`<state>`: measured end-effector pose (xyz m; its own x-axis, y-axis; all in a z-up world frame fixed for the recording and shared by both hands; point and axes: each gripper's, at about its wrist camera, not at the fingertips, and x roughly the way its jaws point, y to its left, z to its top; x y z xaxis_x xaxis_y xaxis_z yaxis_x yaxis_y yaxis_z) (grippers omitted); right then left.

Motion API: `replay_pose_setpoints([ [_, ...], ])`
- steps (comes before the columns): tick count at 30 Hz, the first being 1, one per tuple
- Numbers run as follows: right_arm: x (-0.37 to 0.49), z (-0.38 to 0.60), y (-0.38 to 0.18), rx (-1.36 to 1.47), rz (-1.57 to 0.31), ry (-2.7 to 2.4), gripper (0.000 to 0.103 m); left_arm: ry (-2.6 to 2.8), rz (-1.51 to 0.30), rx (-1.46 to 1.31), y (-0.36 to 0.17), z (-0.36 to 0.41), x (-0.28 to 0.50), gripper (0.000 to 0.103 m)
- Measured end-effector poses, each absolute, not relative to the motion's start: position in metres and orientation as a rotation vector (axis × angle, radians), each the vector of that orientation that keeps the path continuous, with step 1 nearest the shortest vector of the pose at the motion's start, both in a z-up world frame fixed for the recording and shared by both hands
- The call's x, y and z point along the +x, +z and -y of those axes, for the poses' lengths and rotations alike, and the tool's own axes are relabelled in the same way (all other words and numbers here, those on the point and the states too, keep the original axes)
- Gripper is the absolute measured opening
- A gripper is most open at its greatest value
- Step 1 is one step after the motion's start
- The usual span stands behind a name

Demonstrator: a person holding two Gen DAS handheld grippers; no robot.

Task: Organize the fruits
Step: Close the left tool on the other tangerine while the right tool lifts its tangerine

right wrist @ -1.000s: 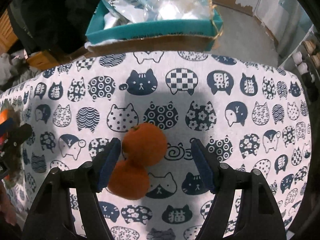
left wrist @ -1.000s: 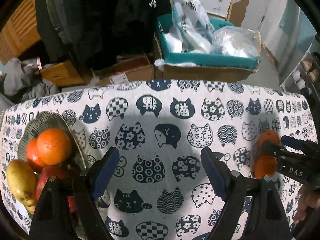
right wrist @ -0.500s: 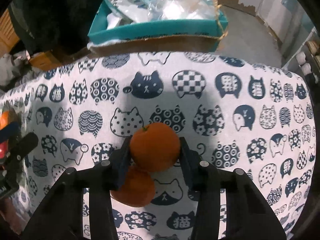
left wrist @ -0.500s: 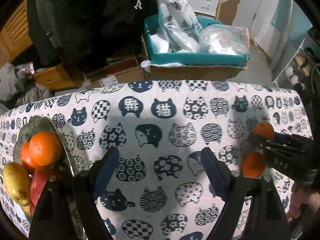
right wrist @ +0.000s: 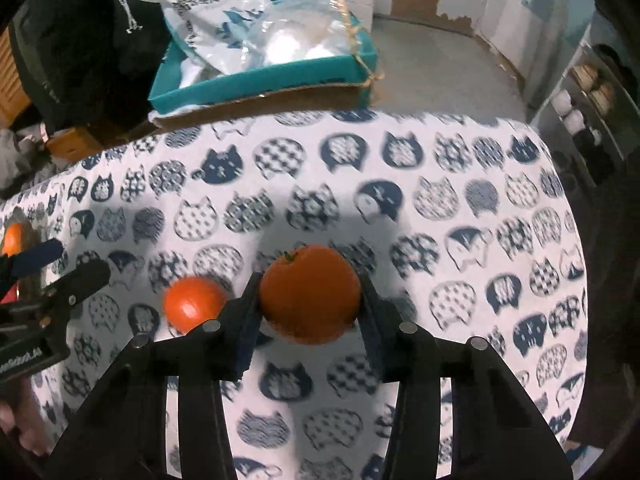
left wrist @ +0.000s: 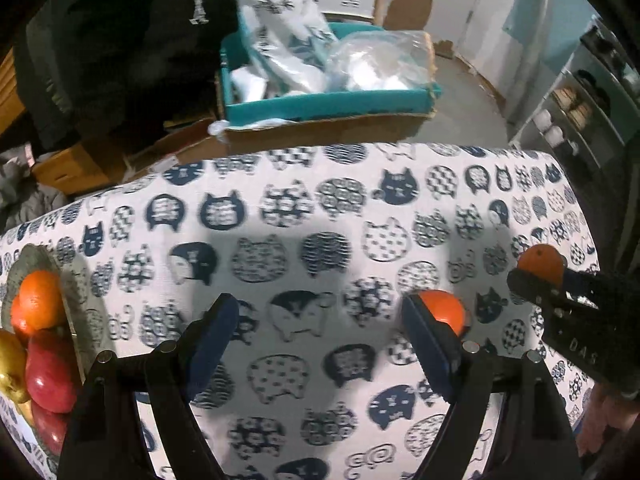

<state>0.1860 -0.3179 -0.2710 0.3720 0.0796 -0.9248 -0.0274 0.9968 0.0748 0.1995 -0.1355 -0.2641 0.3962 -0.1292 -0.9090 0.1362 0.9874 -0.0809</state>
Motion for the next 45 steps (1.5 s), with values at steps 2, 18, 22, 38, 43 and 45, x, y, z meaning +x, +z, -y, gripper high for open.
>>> replay_pose_setpoints([
  [2,0.179,0.326,-0.273,0.055,-1.191,0.059,0.044,-0.180,-1.156,0.016,-0.265,0.146,0.198,0.085],
  [18,0.153,0.368,-0.298,0.117,-1.239,0.006,0.044,-0.257,-1.212,0.107,-0.298,0.205,0.189,0.085],
  [22,0.151,0.373,-0.302,0.133,-1.241,0.003,0.044,-0.262,-1.219,0.110,-0.305,0.212,0.190,0.084],
  [38,0.147,0.371,-0.292,0.110,-1.216,0.004,0.044,-0.288,-1.209,0.091,-0.304,0.214,0.181,0.046],
  [43,0.144,0.367,-0.277,0.080,-1.182,0.012,0.044,-0.277,-1.168,0.098,-0.285,0.207,0.173,0.046],
  [45,0.141,0.366,-0.269,0.075,-1.168,0.018,0.044,-0.270,-1.152,0.104,-0.278,0.204,0.170,0.046],
])
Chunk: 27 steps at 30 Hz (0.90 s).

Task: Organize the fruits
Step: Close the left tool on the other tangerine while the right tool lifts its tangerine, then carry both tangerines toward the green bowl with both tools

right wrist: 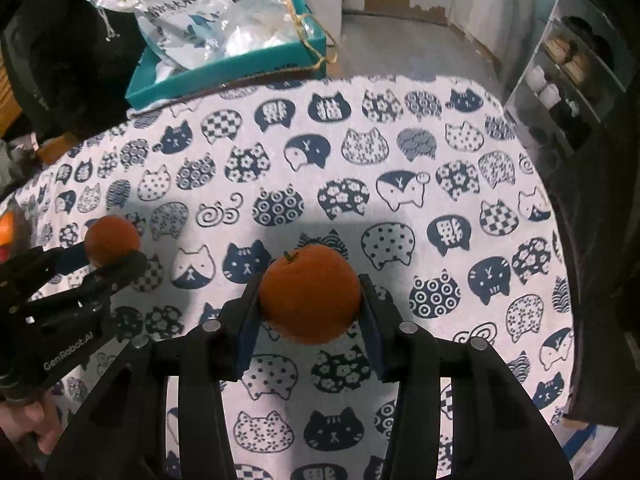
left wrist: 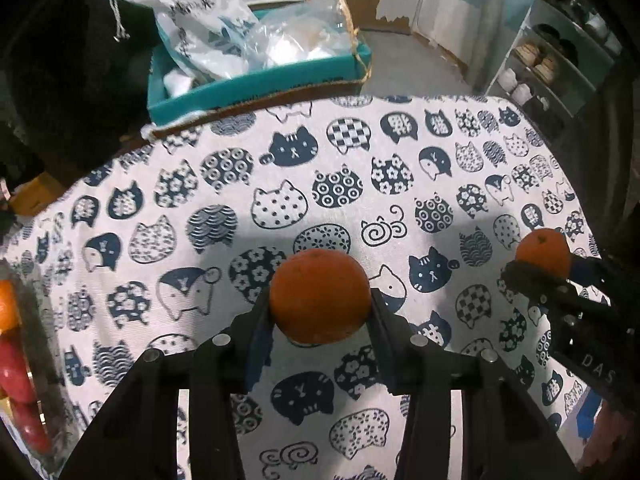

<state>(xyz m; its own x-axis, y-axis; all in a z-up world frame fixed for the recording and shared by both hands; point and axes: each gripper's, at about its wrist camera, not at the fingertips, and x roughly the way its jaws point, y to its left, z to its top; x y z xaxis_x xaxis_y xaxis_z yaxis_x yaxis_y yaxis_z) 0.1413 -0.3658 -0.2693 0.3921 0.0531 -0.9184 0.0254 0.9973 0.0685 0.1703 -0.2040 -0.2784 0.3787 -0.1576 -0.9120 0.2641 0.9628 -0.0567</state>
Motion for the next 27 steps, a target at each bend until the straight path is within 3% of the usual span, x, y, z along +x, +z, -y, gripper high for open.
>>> replay_pose_setpoints([
  [27,0.104,0.326,-0.154,0.001,-0.917,0.111,0.044,-0.229,-0.921,0.068,-0.155,0.148,0.104,0.046],
])
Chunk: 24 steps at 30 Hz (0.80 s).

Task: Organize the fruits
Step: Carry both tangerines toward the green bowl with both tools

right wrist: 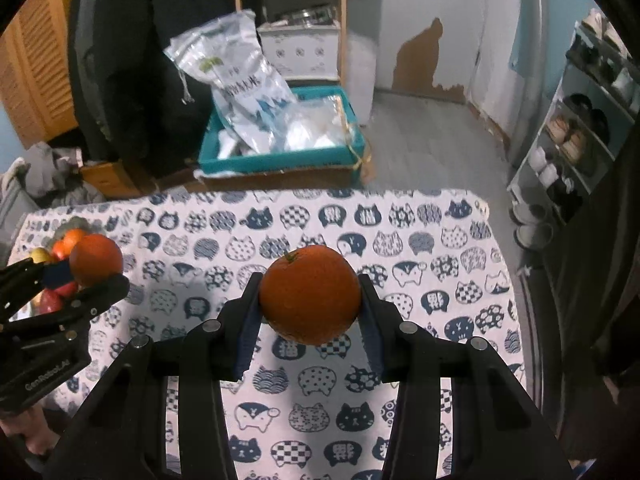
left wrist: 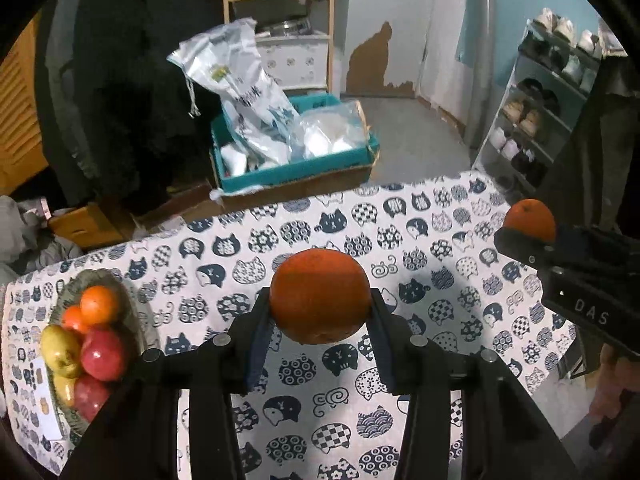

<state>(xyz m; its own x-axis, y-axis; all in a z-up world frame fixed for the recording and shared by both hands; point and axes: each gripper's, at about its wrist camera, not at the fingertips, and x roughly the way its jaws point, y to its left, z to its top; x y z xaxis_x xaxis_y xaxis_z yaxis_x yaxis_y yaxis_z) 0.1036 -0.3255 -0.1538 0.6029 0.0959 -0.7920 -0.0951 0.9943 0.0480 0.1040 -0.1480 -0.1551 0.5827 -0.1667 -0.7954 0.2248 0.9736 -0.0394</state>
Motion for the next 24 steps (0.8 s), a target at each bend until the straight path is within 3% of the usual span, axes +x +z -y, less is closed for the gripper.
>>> replay_pose_setpoints([
  [24,0.088,0.246,-0.094,-0.047,-0.801,0.292,0.044,-0.125,-0.799,-0.006,-0.098,0.064,0.064,0.046],
])
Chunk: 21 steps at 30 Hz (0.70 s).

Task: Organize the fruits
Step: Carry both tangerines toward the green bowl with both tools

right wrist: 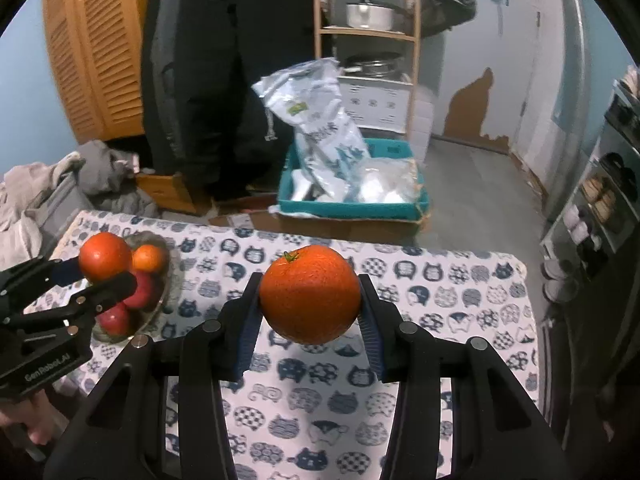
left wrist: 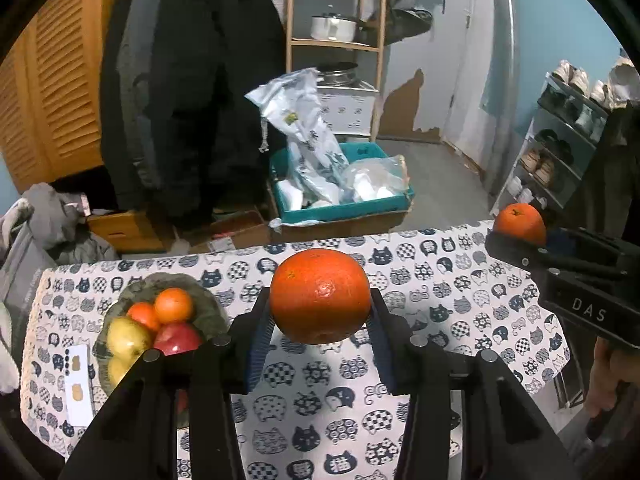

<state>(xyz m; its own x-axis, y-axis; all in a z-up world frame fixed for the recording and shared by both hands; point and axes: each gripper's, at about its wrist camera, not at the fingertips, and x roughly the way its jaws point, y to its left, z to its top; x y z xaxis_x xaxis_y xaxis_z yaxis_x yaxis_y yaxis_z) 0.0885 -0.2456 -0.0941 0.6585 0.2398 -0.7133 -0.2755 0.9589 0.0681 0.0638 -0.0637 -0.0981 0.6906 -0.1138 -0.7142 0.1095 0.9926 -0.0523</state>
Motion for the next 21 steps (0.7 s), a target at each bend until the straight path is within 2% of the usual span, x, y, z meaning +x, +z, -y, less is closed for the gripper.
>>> replay_pose_setpoints([
  [21,0.106,0.121,-0.111,-0.132,-0.867,0.489,0.044,0.034,-0.829,-0.098,-0.119,-0.040,0.050,0.046],
])
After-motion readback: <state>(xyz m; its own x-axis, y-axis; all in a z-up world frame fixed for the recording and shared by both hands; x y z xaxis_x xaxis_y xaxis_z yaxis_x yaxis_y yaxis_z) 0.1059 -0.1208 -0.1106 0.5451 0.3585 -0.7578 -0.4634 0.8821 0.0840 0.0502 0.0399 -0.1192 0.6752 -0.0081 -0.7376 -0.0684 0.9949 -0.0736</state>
